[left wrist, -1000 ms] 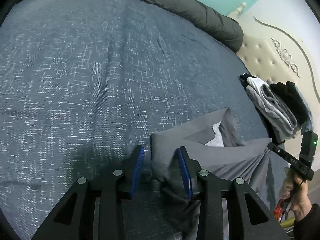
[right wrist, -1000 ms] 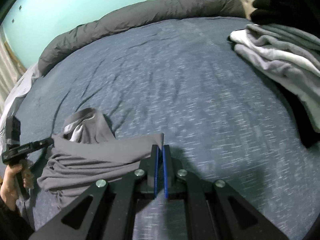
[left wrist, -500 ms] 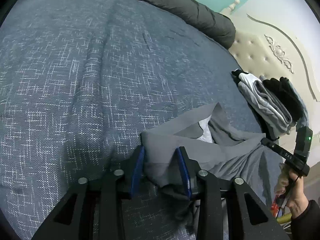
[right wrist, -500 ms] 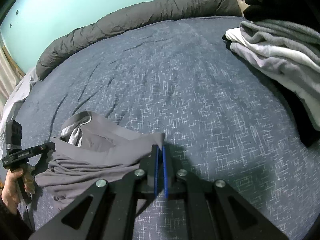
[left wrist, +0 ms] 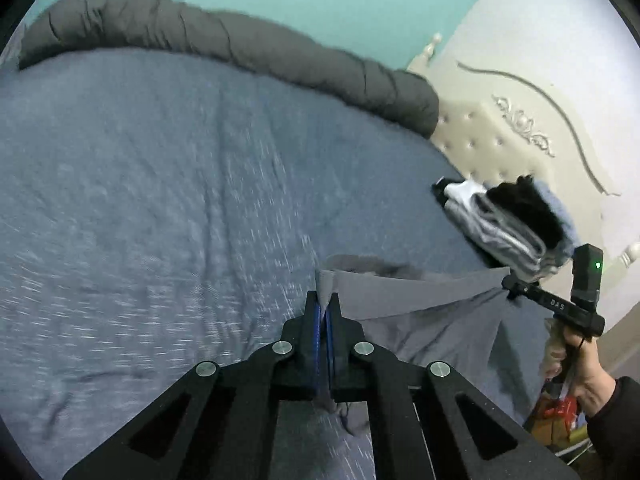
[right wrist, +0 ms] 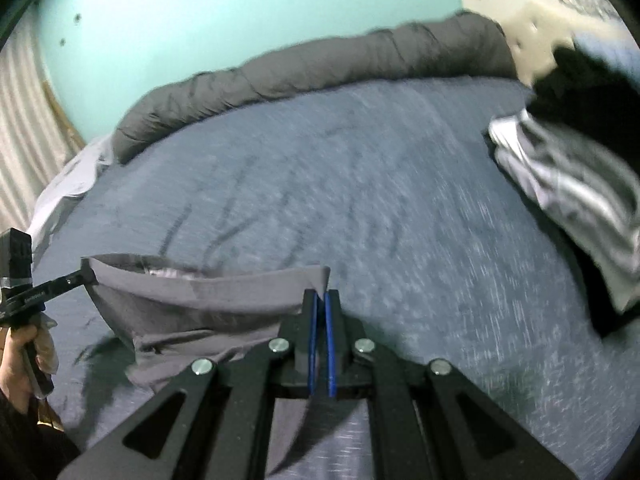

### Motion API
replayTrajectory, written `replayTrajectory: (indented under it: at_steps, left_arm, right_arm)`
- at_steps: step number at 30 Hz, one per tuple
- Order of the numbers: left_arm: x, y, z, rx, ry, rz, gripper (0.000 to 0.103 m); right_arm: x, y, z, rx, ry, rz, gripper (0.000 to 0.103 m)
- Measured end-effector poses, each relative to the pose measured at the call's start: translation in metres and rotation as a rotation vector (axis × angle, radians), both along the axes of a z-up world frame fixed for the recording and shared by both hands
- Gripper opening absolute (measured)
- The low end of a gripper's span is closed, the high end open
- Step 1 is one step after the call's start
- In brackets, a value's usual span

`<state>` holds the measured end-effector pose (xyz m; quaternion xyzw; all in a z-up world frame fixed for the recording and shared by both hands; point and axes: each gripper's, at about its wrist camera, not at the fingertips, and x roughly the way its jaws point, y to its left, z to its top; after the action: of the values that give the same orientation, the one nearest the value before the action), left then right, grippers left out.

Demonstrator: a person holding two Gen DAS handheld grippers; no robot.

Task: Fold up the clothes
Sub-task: 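Lift the waistband with both grippers, stretching it taut between them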

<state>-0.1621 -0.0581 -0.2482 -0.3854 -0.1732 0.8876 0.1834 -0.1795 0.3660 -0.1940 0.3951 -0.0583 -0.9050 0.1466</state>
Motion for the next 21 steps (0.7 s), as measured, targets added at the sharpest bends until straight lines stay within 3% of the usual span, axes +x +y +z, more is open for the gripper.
replayTrajectory:
  at_steps: [13, 17, 21]
  left_arm:
    - [0.056, -0.026, 0.155, -0.147, 0.18, 0.039, 0.002]
    - [0.063, -0.03, 0.17, -0.17, 0.184, 0.052, 0.002]
    - [0.061, -0.038, 0.164, -0.17, 0.153, 0.068, 0.002]
  right_arm:
    - [0.044, -0.047, 0.119, -0.032, 0.172, 0.116, 0.003]
    - [0.052, -0.055, 0.133, -0.018, 0.184, 0.147, 0.003]
    - [0.045, -0.059, 0.122, -0.017, 0.149, 0.157, 0.003]
